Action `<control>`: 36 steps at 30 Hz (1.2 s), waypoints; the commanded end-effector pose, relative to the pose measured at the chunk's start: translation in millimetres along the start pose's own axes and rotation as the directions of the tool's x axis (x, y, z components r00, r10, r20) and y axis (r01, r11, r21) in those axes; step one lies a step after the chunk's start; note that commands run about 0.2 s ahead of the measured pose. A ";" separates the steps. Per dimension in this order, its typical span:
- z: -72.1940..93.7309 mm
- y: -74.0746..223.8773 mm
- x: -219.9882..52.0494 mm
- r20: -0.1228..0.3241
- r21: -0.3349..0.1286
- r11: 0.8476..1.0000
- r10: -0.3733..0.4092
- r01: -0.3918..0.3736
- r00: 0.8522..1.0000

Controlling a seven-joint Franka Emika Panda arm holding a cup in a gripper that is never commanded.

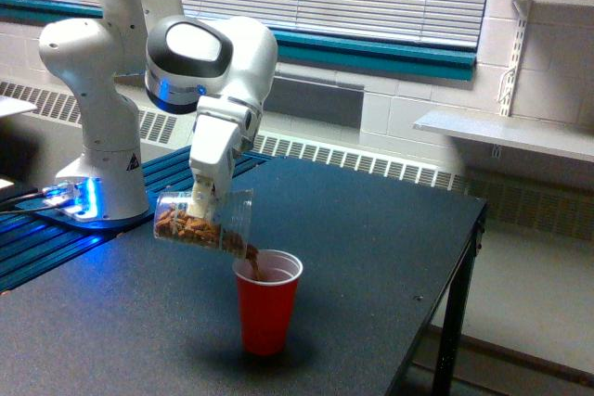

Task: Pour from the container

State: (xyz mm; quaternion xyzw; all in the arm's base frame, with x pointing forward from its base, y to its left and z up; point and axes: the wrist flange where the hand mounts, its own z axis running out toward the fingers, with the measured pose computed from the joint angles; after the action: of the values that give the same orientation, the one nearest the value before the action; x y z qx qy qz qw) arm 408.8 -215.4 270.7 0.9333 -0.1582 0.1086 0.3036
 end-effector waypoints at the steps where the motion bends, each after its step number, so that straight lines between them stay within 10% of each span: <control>1: -9.1 0.0 10.3 -0.008 -0.014 0.998 -0.056 0.056 0.998; 36: -24.3 13.0 22.7 0.051 -0.086 0.979 -0.183 0.187 0.982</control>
State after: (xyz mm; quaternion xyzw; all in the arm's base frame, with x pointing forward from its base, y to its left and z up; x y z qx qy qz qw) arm 418.5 -218.5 296.2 0.9305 -0.1045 0.0578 0.3463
